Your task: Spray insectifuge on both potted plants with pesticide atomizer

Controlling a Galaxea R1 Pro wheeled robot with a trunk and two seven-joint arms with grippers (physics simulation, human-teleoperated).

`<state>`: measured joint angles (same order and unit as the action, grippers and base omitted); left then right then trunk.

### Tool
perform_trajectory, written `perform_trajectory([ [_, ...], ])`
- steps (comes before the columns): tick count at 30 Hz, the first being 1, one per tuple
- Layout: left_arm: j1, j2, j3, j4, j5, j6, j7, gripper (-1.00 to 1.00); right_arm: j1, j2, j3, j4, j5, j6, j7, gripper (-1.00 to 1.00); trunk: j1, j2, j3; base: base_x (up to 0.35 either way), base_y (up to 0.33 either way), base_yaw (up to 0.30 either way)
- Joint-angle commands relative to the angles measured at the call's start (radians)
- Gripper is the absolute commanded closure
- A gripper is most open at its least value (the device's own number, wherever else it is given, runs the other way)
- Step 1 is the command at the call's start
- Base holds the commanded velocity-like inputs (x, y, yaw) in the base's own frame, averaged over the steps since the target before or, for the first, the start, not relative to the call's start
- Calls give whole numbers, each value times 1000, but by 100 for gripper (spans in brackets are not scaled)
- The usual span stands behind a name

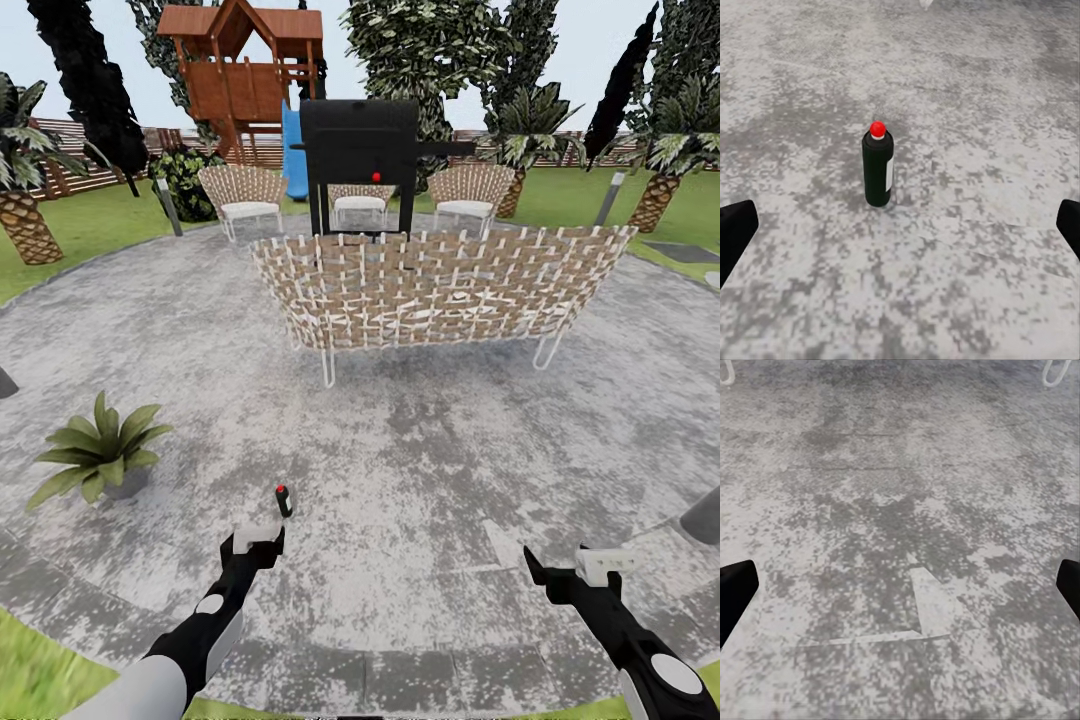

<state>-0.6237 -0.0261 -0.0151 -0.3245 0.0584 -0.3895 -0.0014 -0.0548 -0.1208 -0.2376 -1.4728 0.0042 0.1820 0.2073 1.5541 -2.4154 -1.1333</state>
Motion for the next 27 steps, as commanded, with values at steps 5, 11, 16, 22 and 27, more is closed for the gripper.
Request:
perform_trajectory([
  [5,-1,0,-2,1,6,-3,0,-100,0,0,-2,-1,0,6,6,-100,19,-36,-17,0,0,0],
  [11,-1,0,-2,2,6,-3,0,-100,0,0,-2,-1,0,7,6,-100,42,-78,-35,0,0,0],
  [16,-1,0,-2,2,6,-3,0,-100,0,0,-2,-1,0,8,6,-100,48,-86,-54,0,0,0],
  [22,-1,0,-2,2,6,-3,0,-100,0,0,-2,-1,0,8,6,-100,49,-86,-69,0,0,0],
  [27,-1,0,-2,2,6,-3,0,-100,0,0,-2,-1,0,10,6,-100,49,-86,-69,0,0,0],
])
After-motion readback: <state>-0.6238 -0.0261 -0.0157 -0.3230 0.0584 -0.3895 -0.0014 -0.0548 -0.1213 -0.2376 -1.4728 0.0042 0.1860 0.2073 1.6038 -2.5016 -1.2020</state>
